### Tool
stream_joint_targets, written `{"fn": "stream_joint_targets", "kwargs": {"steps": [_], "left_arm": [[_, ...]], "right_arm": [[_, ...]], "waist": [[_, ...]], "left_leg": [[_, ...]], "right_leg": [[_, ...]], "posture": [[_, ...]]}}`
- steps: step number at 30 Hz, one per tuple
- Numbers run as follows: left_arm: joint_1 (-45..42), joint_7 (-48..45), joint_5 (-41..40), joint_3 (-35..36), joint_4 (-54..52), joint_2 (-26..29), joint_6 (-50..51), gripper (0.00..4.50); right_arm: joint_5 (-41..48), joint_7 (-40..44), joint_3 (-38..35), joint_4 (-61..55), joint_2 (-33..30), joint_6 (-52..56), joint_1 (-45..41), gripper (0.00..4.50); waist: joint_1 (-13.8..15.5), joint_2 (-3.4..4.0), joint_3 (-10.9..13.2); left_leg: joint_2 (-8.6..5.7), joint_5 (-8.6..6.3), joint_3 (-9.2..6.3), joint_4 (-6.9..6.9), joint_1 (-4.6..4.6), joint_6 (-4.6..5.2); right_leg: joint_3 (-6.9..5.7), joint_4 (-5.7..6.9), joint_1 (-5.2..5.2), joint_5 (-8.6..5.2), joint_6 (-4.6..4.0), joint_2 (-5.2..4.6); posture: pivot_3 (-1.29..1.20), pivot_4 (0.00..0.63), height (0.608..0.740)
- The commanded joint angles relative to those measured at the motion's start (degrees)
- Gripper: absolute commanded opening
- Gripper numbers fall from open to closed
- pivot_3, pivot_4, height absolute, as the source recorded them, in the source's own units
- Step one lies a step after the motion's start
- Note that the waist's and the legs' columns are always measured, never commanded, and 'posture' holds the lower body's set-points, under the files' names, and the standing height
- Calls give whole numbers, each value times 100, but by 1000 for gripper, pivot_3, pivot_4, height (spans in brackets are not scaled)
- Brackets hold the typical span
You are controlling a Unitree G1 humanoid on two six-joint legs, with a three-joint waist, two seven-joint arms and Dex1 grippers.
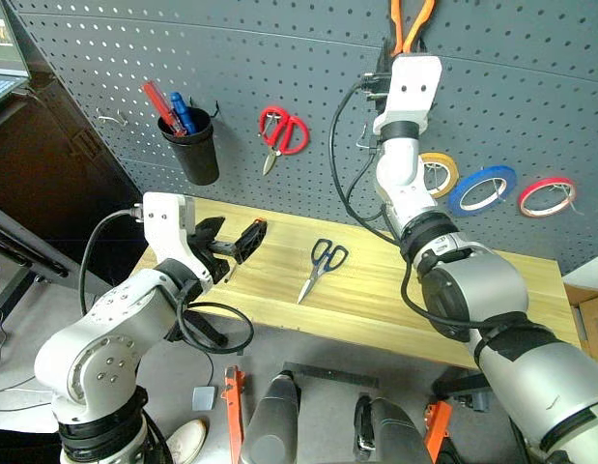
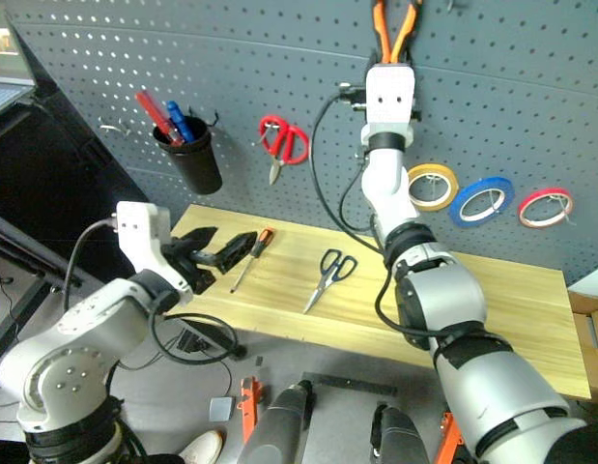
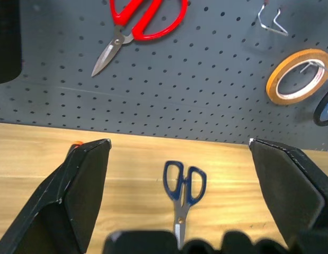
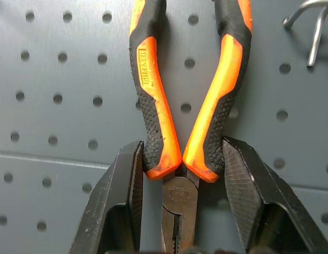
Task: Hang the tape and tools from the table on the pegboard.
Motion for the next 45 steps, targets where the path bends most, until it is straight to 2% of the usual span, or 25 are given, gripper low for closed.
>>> {"fn": "stream_joint_targets", "kwargs": {"steps": [1,7,15,19,27,37,45], "left_arm": [[40,68,-239,170,-319,127,21,4500],[44,129,-407,177,-267,257,57,4500],[130,161,-457,144,-226,348,-37,4500],[103,166,-408,84,-169,316,-109,4500],[40,183,-338,-35,-63,280,-264,4500],[130,214,-379,-8,-95,326,-325,4500],[192,168,-324,-13,-56,341,-378,4500]], "right_arm": [[92,17,-94,33,-1,215,186,1763],[59,75,-18,32,260,317,711,1763],[25,114,45,-63,415,360,1095,1763],[52,180,69,-139,354,302,983,1763],[211,243,-47,-182,409,221,625,1763],[424,322,-148,-143,865,357,715,1763],[58,271,185,-140,740,457,974,1763]], "waist": [[-1,-1,1],[9,-2,1],[2,-32,-17],[-19,-36,-19],[-106,-36,-12],[-119,-36,9],[-125,-38,10]], "left_leg": [[-1,0,1,1,-1,0],[-3,2,14,1,-22,5],[2,-6,24,-13,40,-5],[3,-5,24,-60,56,-5],[4,-7,22,-69,53,-7],[4,2,22,-72,41,5],[7,5,24,-83,42,11]], "right_leg": [[1,-7,1,0,0,-2],[7,-77,7,1,-1,-10],[7,-75,55,1,0,-15],[5,-76,52,1,0,-16],[1,-80,45,1,0,-16],[0,-80,31,1,0,-16],[-4,-80,24,1,0,-16]], "posture": [[456,240,740],[457,251,740],[446,246,740],[435,241,740],[433,243,740],[442,247,740],[440,247,740]]}}
